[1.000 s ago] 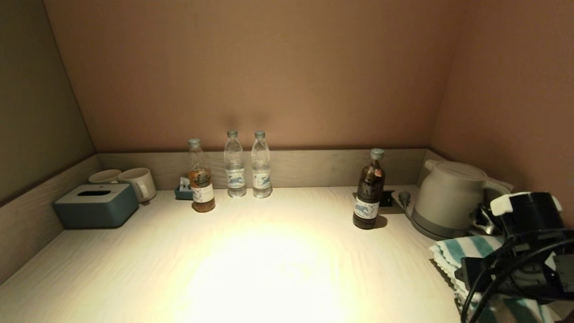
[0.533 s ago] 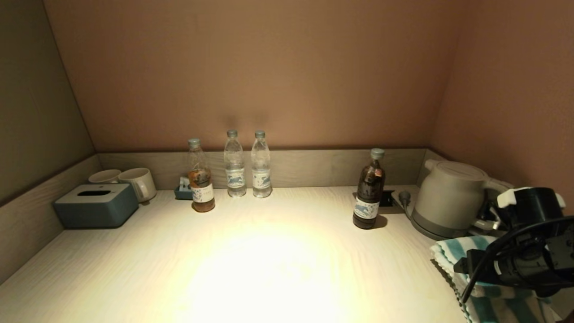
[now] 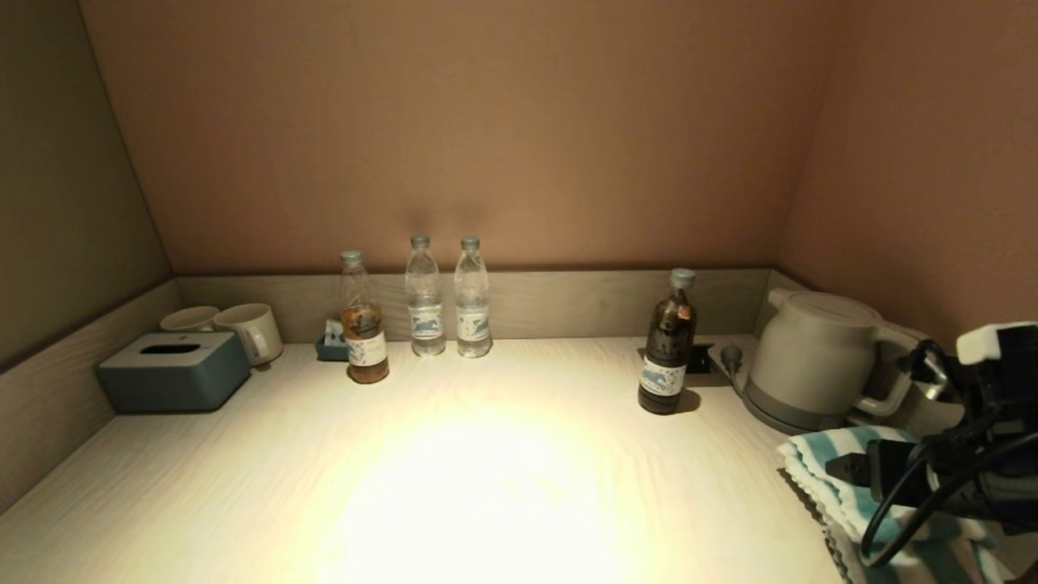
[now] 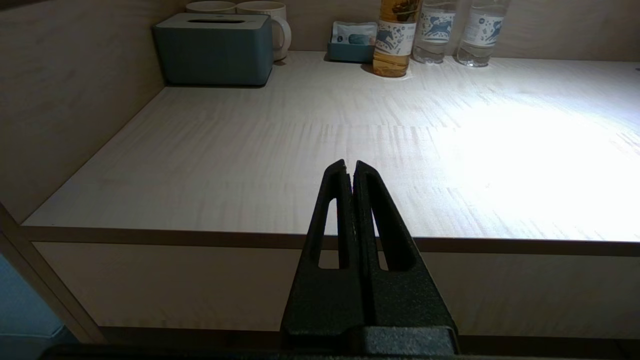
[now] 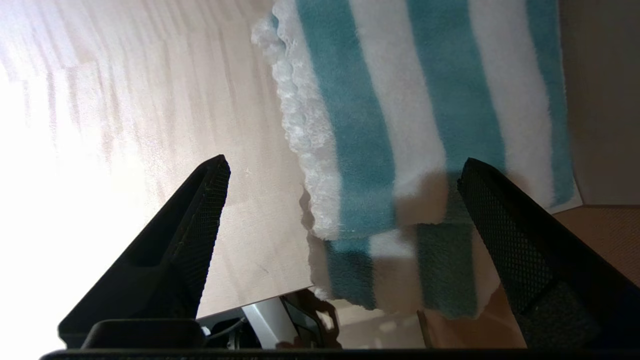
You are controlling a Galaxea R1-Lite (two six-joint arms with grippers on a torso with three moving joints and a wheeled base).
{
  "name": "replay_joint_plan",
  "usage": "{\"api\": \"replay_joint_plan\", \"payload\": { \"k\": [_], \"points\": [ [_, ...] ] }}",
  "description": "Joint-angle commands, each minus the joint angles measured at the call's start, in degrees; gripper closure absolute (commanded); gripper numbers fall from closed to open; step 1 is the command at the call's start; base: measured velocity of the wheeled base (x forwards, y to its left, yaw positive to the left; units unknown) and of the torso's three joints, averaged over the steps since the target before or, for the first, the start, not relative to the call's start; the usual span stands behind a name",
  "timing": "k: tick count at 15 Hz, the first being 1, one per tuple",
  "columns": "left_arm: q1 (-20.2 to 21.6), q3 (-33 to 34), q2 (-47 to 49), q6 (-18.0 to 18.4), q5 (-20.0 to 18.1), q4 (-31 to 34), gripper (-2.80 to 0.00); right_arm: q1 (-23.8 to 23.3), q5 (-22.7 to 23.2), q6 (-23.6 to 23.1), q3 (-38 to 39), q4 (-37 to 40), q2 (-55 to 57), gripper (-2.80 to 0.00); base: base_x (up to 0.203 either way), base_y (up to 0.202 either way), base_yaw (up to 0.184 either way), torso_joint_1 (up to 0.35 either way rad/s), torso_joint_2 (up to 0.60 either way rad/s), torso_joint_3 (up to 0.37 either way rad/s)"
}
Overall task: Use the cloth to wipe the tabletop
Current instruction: Pick up the tablecloth
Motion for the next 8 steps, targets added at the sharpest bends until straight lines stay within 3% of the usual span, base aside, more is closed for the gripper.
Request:
{"api": "replay_joint_plan", "payload": {
  "k": [1, 8],
  "points": [
    [0.0, 0.0, 0.1, 0.0, 0.0, 0.0, 0.0, 0.2, 0.1, 0.1, 0.1, 0.1, -3.3, -2.8, 0.0, 0.0, 0.0, 0.0, 0.0, 0.0],
    [0.0, 0.0, 0.1, 0.0, 0.0, 0.0, 0.0, -2.6, 0.1, 0.6, -0.8, -0.4, 2.1, -2.8, 0.0, 0.0, 0.0, 0.0, 0.0, 0.0]
  ]
}}
